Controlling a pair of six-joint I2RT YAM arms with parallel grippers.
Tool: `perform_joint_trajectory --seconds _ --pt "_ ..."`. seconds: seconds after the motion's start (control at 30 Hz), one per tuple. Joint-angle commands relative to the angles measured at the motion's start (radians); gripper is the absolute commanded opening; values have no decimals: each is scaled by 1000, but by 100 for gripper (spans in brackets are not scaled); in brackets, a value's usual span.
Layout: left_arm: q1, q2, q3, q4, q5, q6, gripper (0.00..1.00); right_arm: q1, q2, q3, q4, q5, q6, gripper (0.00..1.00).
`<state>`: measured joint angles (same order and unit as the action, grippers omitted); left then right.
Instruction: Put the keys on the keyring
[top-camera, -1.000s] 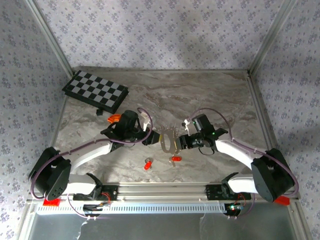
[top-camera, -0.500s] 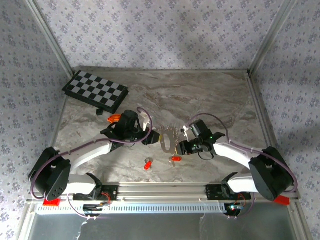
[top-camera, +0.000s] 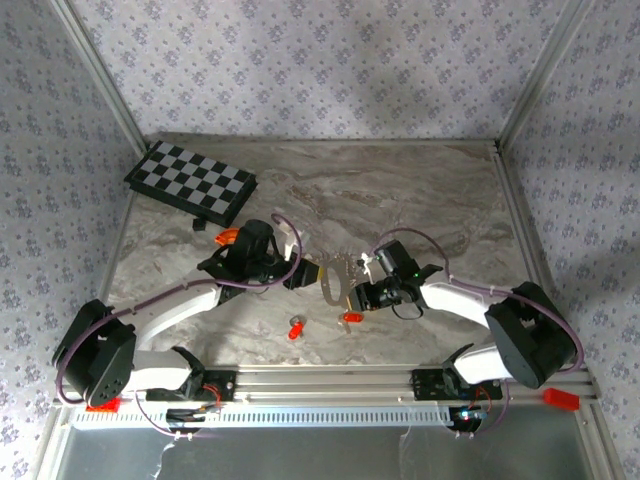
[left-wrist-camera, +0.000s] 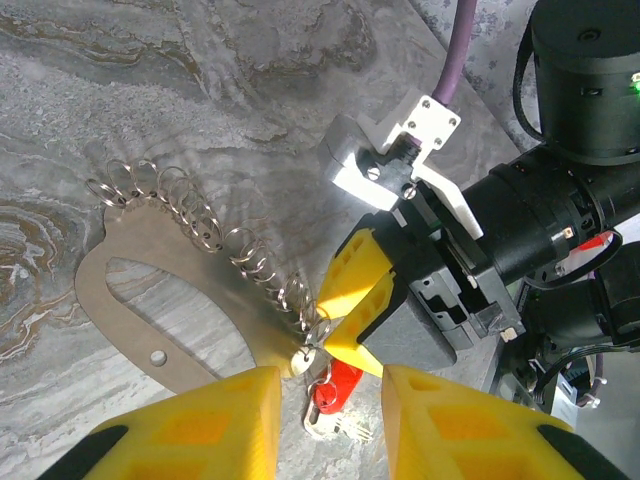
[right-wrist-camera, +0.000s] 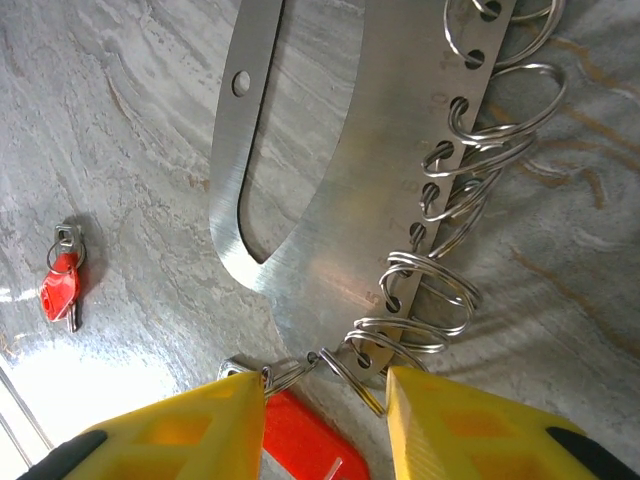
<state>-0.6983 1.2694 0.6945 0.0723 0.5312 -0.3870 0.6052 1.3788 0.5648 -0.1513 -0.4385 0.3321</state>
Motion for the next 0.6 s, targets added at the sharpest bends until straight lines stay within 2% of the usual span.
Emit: perform_joint_trajectory --seconds 0.0,0.3,0.57 --pt "5 -12 -6 30 10 -7 32 11 18 -6 0 -15 5 36" --pt "17 -31 -23 43 13 -17 32 18 30 1 -2 5 4 33" --pt "23 -42 -30 55 17 -27 31 26 30 6 -12 19 0 24"
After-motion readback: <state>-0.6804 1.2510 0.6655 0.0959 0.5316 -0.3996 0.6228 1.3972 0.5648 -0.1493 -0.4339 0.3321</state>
